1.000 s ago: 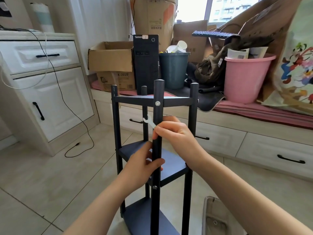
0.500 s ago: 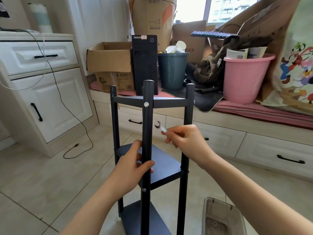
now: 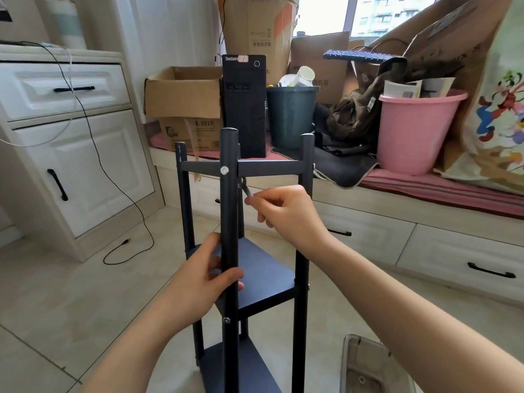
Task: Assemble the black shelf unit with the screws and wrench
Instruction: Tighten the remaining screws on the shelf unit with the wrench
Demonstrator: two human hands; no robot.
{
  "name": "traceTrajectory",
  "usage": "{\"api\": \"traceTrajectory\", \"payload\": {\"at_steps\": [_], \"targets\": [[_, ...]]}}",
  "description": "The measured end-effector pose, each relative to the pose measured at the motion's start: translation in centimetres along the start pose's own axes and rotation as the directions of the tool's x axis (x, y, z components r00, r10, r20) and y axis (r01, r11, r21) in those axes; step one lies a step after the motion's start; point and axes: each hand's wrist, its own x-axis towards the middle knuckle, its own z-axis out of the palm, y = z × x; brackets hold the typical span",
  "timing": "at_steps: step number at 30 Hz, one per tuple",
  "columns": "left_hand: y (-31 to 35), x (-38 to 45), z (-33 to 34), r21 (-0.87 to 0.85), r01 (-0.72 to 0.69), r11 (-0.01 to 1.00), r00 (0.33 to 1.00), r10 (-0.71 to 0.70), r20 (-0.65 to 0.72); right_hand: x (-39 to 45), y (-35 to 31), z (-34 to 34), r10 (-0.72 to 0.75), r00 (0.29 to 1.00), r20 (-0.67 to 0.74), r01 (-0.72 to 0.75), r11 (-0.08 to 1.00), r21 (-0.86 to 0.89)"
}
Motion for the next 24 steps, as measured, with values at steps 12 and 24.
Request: {"api": "traceTrajectory", "payload": {"at_steps": [12,24], "targets": [[0.1,-0.2,-0.5,0.037,0.012,0.999,1.0,-0.013,0.01,0.5,-0.5,1.3,-0.132,0.983,-0.127,0.123,0.99,-0.071],[0.0,-0.1,-0.5,0.044,0.032,0.999,0.999,-0.031,-0.019,1.1,-0.2,2.2,-0.221,0.97,-0.098,0.198,0.96,-0.196]]}}
